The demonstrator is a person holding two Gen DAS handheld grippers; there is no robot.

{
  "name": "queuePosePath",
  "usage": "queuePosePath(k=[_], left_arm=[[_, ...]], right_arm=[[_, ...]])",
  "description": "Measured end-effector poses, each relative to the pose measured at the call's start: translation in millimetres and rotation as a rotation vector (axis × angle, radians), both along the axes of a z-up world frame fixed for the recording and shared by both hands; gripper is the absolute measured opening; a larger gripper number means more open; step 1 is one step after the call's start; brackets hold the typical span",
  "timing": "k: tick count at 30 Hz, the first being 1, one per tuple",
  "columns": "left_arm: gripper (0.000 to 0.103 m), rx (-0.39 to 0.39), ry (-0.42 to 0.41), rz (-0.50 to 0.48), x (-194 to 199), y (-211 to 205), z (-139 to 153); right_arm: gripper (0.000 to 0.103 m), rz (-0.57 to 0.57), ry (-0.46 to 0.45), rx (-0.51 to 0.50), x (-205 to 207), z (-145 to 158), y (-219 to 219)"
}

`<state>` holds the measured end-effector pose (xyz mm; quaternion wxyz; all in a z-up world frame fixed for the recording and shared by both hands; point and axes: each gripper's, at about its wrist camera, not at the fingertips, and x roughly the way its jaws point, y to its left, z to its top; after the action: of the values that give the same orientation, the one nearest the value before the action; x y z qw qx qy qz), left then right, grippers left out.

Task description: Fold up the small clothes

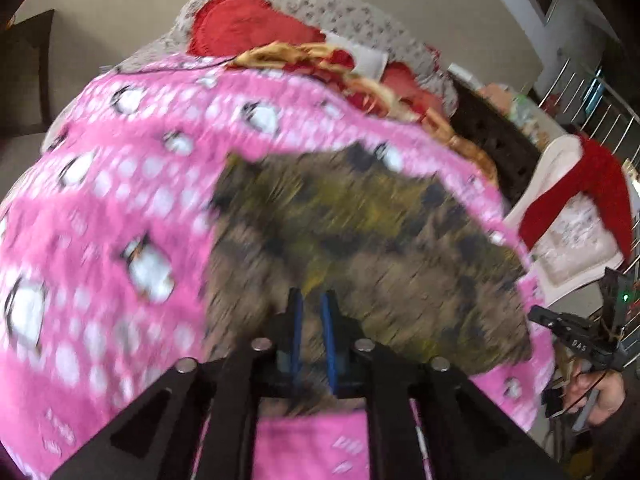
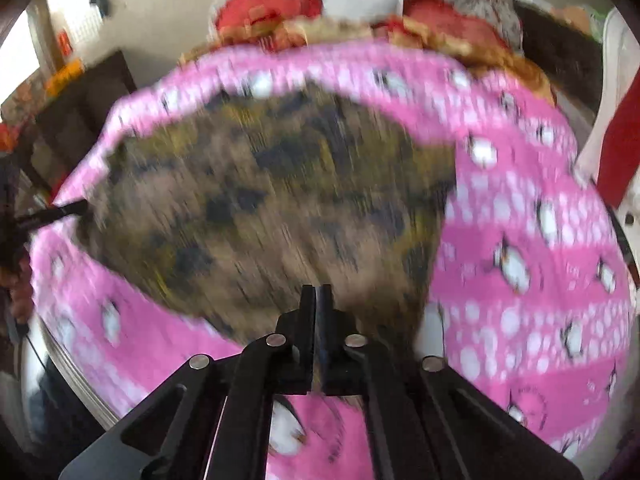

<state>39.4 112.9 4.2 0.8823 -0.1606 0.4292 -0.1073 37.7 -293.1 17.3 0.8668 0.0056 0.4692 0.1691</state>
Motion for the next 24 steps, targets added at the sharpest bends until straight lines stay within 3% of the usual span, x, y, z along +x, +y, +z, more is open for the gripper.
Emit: queuePosePath(k=[3, 5, 7, 8, 10, 16, 19, 24], left_arm=[[0.012, -0.056, 0.036, -0.026, 31.5, -12.1, -3.7], [0.012, -0.015, 0.141, -0.023, 60.2, -23.2, -24.5], [0.012, 0.050, 0.228, -0.028, 78.8, -31.6, -44.9], [0.012, 0.063, 0.220, -0.025, 85.2, -33.3, -46.9], [0.012, 0.058, 0.207, -0.010, 100.5, -31.2, -41.5], [0.012, 0.006, 0.161, 0.089, 168.9, -6.9, -26.7], [0.012, 0.050, 0.109, 0.110, 198.5, -1.0, -5.2], [0.035, 0.089, -0.017, 0.129, 201.4, -3.2, 29.9]], right_arm=[[0.004, 0.018, -0.029, 0.073, 22.1, 12.8, 23.5], [0.005, 0.023, -0.032, 0.011, 40.2, 8.3, 45.1], [0.007, 0.018, 0.054, -0.071, 56.7, -9.4, 59.4], [0.007, 0.006, 0.121, -0.103, 66.2, -24.3, 62.2], [0.007, -0.014, 0.148, -0.115, 78.0, -41.9, 58.5], [0.006, -0.088, -0.012, -0.041, 142.5, -29.1, 29.6], [0.006, -0.091, -0.058, -0.051, 179.8, -17.7, 23.2], [0.008, -0.127, -0.162, -0.070, 195.2, 14.5, 12.6]])
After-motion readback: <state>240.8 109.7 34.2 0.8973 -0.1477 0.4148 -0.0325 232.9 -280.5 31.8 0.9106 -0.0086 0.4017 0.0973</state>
